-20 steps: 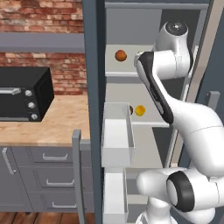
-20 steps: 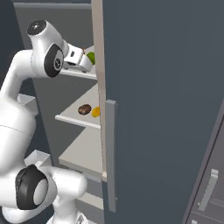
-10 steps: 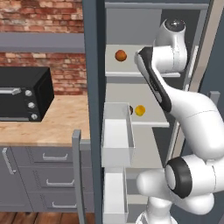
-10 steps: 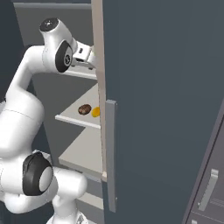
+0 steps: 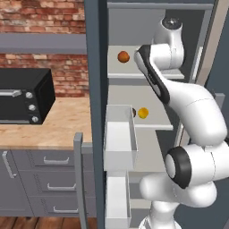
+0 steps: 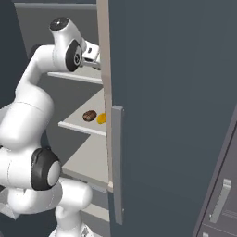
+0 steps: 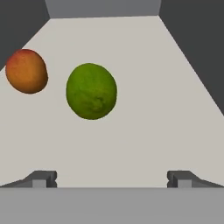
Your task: Take the mango and lime from the highest rack and move them to the second highest rack where the mango and potato are located, to maximize freezer space. Close the freezer door after rearranging.
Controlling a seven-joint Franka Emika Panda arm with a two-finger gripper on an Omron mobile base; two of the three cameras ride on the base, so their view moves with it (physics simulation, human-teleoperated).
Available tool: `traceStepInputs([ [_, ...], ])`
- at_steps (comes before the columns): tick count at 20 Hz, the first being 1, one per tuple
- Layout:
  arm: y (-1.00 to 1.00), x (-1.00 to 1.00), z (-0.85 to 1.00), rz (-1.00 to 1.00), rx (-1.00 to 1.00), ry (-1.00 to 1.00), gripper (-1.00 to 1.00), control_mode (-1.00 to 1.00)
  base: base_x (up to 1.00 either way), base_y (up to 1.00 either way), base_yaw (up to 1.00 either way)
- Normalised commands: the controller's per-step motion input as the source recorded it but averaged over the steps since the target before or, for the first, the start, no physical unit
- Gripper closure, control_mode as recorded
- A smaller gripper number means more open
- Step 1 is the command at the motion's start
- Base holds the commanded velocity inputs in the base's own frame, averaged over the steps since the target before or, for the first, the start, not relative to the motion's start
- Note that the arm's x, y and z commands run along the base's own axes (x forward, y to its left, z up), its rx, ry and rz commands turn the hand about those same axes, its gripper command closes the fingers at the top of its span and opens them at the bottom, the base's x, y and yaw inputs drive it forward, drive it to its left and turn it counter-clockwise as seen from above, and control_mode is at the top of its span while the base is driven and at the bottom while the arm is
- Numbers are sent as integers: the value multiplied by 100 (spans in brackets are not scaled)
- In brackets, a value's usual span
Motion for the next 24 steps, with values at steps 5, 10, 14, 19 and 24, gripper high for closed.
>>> traceStepInputs([
  [5, 7, 29, -8, 1, 0, 0, -100, -100, 0, 0, 0],
  [10, 9, 34, -8, 1, 0, 0, -100, -100, 0, 0, 0],
  [14, 0, 36, -7, 4, 0, 0, -100, -100, 0, 0, 0],
  [19, 0, 36, -5, 5, 0, 0, -100, -100, 0, 0, 0],
  [24, 0, 36, -3, 6, 1, 0, -100, -100, 0, 0, 0],
])
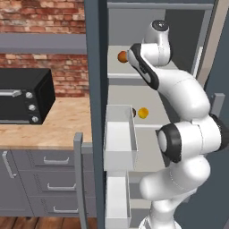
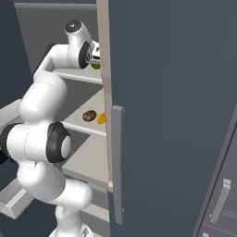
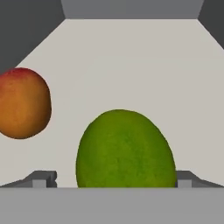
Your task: Take the mango and lime from the highest rack and move them to the second highest rack where the mango and potato are located, to maximize freezer space. Close the freezer door after rearranging.
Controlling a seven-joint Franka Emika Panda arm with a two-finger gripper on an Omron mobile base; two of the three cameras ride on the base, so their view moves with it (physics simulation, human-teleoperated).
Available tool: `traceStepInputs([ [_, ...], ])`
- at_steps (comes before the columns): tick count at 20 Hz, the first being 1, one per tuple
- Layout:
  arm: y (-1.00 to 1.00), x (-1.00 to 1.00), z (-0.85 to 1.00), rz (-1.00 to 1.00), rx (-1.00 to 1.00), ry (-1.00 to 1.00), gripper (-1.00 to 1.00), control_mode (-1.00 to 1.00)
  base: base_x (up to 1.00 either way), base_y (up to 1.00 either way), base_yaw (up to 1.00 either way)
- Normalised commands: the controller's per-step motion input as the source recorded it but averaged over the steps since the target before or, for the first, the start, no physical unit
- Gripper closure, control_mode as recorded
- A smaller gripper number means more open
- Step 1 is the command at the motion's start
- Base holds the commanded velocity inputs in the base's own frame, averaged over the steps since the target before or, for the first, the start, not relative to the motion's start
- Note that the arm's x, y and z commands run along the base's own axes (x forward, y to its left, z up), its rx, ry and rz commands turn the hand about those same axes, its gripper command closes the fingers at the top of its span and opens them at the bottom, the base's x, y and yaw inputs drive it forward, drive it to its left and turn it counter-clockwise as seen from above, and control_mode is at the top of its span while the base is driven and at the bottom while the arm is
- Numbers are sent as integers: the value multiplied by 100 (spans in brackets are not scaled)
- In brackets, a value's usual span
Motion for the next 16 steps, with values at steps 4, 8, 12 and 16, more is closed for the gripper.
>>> traceStepInputs([
  [4, 0, 29, -5, 6, 0, 0, -100, -100, 0, 0, 0],
  [8, 0, 21, -11, 6, 0, 0, 100, -100, 0, 0, 0],
  [12, 0, 5, -23, 8, 0, 0, 100, -100, 0, 0, 0],
  [16, 0, -13, -25, 8, 0, -6, 100, -100, 0, 0, 0],
])
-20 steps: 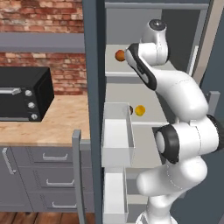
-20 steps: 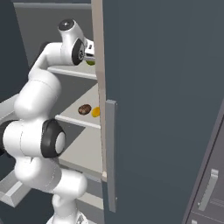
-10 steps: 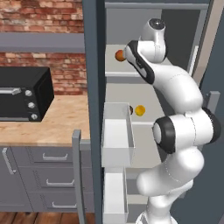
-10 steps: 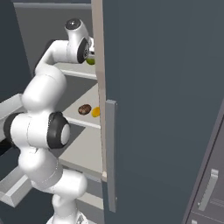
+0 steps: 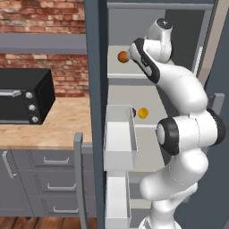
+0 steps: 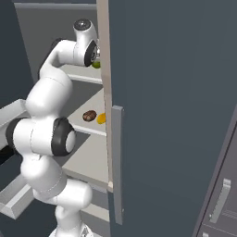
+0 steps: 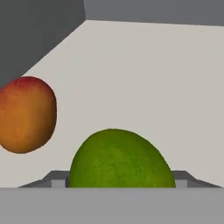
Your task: Take the mango and lime from the highest rack and move them to the second highest rack where the mango and potato are located, to maximize freezer space. Close the freezer door after rearranging.
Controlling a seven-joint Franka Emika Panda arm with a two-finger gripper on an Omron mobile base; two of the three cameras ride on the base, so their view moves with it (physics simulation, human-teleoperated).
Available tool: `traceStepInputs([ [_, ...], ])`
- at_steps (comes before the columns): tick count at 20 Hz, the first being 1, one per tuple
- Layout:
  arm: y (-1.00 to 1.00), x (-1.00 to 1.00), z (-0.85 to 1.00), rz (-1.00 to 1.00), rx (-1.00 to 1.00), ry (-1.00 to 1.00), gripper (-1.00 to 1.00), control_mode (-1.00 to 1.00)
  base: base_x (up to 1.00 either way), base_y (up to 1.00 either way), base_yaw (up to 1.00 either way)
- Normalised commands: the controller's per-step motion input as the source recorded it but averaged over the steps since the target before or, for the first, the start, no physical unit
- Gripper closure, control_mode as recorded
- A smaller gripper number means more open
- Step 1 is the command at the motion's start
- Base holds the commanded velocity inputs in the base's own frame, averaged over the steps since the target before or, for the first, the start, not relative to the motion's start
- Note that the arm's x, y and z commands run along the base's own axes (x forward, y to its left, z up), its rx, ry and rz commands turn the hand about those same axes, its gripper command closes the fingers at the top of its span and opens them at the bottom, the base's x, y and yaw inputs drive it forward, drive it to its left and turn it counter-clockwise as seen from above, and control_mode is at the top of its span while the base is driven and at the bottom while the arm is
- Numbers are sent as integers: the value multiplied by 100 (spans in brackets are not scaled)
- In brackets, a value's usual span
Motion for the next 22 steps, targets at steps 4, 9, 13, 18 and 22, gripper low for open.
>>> traceStepInputs([
  [4, 15, -63, -4, 8, 0, -13, 100, -100, 0, 0, 0],
  [9, 28, -86, 0, 6, 0, -4, 100, -100, 0, 0, 0],
  [13, 24, -93, 10, 3, 0, -10, 100, -100, 0, 0, 0],
  [18, 1, -100, 13, 0, 0, -7, 100, -100, 0, 0, 0],
  [22, 0, -100, -2, 0, 0, 0, 100, -100, 0, 0, 0],
])
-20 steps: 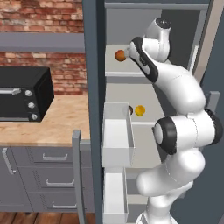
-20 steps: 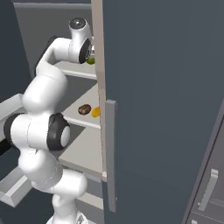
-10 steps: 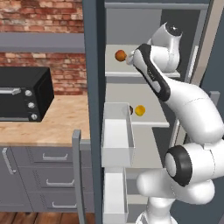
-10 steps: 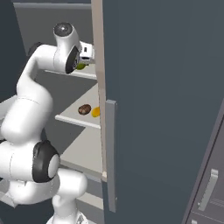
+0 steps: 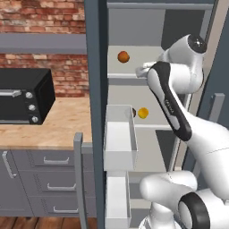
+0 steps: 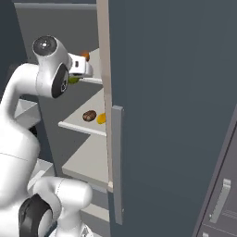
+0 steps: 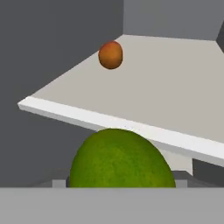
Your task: Take the mango and lime from the highest rack and move them to the second highest rack where the mango and potato are located, to maximize freezer space. Close the freezer door after rearranging.
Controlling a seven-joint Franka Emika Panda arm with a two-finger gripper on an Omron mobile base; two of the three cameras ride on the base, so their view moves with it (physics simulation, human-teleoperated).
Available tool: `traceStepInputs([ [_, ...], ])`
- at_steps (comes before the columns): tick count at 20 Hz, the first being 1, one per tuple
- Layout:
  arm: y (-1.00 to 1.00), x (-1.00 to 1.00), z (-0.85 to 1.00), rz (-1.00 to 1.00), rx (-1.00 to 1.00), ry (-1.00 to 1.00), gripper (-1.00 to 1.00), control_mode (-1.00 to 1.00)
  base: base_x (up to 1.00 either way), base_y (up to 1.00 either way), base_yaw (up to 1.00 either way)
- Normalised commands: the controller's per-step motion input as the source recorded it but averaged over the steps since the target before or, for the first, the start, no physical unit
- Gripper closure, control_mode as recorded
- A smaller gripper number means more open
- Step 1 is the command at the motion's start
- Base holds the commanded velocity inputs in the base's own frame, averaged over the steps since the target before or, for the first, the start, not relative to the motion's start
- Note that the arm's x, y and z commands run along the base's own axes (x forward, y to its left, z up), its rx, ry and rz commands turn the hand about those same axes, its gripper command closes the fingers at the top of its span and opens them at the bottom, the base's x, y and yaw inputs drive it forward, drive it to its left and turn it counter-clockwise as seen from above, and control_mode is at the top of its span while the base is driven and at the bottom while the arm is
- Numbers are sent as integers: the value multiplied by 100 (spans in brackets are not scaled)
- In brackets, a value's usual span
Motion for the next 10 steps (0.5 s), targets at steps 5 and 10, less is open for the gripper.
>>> traceStepInputs([
  [5, -8, -78, -43, -1, -2, 0, 100, -100, 0, 0, 0],
  [10, -12, -27, -70, 0, -9, 11, 100, -100, 0, 0, 0],
])
